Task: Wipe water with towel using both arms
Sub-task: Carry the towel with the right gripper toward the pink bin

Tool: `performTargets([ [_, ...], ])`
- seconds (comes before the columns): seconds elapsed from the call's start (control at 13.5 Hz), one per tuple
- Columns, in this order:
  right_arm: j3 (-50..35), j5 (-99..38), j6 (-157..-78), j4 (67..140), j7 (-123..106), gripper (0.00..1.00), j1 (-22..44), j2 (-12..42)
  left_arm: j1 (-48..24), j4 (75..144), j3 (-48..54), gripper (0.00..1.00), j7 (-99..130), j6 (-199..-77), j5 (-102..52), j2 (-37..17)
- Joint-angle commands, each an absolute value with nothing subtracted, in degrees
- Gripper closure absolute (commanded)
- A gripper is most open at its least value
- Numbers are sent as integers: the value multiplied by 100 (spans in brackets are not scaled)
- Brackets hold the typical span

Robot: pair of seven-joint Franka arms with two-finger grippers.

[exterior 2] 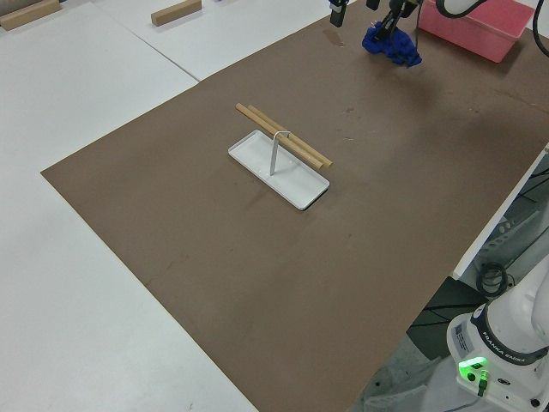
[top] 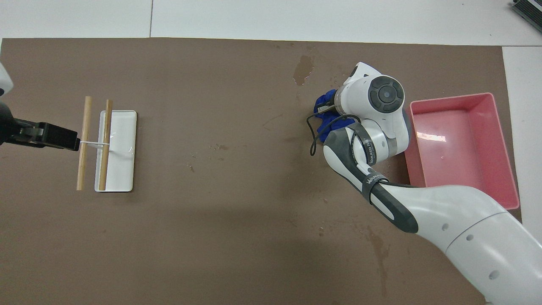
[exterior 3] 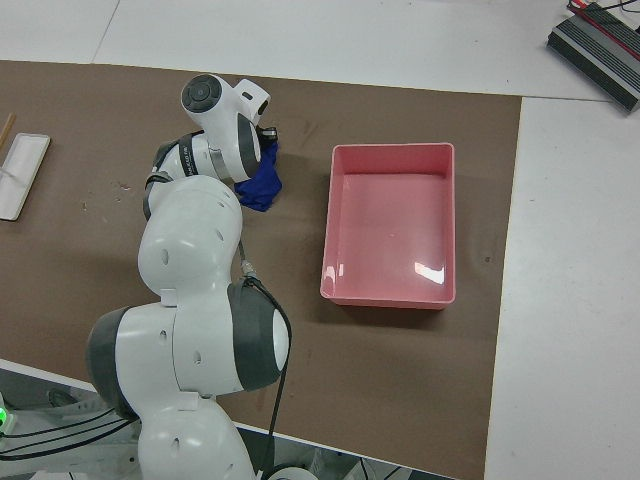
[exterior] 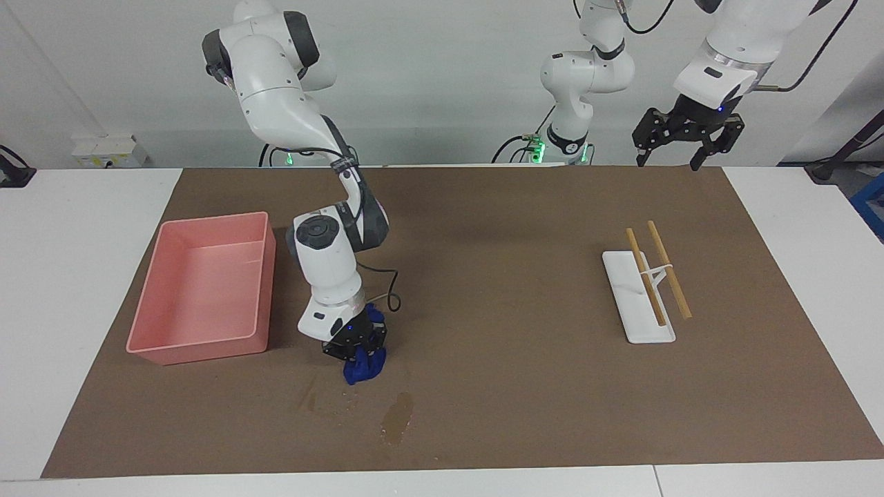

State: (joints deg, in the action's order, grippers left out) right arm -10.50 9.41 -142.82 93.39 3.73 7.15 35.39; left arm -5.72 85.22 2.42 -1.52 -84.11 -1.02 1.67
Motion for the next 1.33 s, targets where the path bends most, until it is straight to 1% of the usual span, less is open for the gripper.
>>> performTargets([
  [0.0,-1134,932,-13834,10255,439,100,668,3490,-721,8279,44,0,-185,-8226,-193,9],
  [0.15,-1143,923,-13808,10694,439,100,659,3332,-703,8349,62,0,-167,-8270,-202,44],
  [0.37,-1151,923,-13501,11301,404,100,633,3034,-677,8358,62,0,-193,-8244,-193,53],
  [0.44,-1160,923,-13430,11590,396,100,598,2815,-633,8385,62,0,-263,-8279,-193,61],
  [0.74,-1160,905,-13228,12654,395,100,598,1611,-484,8473,70,0,-378,-8297,-185,97],
  [0.81,-1160,897,-13114,12839,387,100,589,1382,-475,8473,62,0,-378,-8279,-185,105],
  [1.04,-1151,827,-12360,12885,125,100,405,890,-527,8560,79,0,-299,-8271,-176,140],
  [1.26,-1151,81,-11569,12876,-613,100,27,423,-510,8701,79,0,-308,-8218,-176,228],
])
